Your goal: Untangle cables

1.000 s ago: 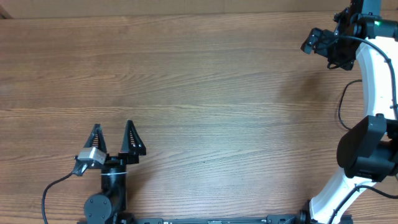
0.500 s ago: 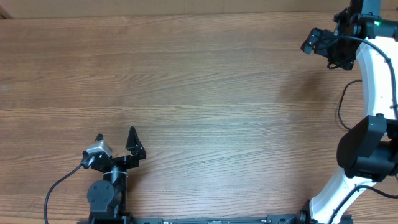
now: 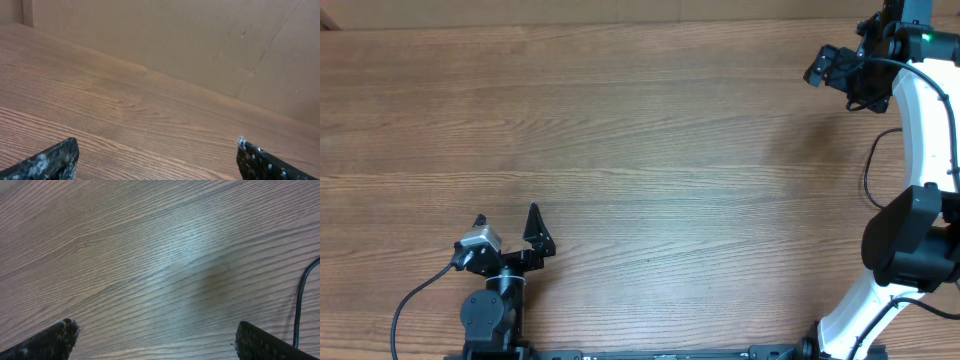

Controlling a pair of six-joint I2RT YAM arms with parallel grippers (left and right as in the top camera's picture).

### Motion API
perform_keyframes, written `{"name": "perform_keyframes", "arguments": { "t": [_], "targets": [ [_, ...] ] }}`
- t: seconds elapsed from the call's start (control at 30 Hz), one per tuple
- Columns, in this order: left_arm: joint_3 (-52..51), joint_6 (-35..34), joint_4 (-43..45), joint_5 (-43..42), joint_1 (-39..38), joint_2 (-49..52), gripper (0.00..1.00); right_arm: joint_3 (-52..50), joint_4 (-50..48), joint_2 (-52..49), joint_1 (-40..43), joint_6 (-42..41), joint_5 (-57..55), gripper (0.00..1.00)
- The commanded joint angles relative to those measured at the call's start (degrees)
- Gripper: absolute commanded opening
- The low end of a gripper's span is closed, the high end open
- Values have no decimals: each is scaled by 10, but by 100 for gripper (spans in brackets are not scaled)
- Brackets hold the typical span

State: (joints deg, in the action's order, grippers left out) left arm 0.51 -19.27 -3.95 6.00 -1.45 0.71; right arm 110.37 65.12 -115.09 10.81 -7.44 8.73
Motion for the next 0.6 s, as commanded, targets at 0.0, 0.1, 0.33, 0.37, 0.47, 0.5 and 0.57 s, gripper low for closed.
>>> {"name": "perform_keyframes", "arguments": {
  "t": [0.0,0.1,0.33,0.37,0.47,0.5,0.57],
  "targets": [
    [-2,10,-1,-7,4,-5,100,11,-3,-1,0,5,-2,100],
    [-2,11,-1,-7,4,-5,100,11,-3,-1,0,5,-2,100],
    [-2,11,-1,-7,4,-5,100,11,-3,-1,2,5,-2,100],
    [-2,11,-1,-7,4,-5,100,11,-3,-1,2,5,-2,100],
    [-2,10,-1,-7,4,-5,100,11,-3,0,2,5,-2,100],
    [-2,10,-1,-7,4,-5,100,11,-3,2,2,5,-2,100],
    [-2,11,-1,-7,4,-5,100,11,-3,9,2,5,-3,100]
  ]
}}
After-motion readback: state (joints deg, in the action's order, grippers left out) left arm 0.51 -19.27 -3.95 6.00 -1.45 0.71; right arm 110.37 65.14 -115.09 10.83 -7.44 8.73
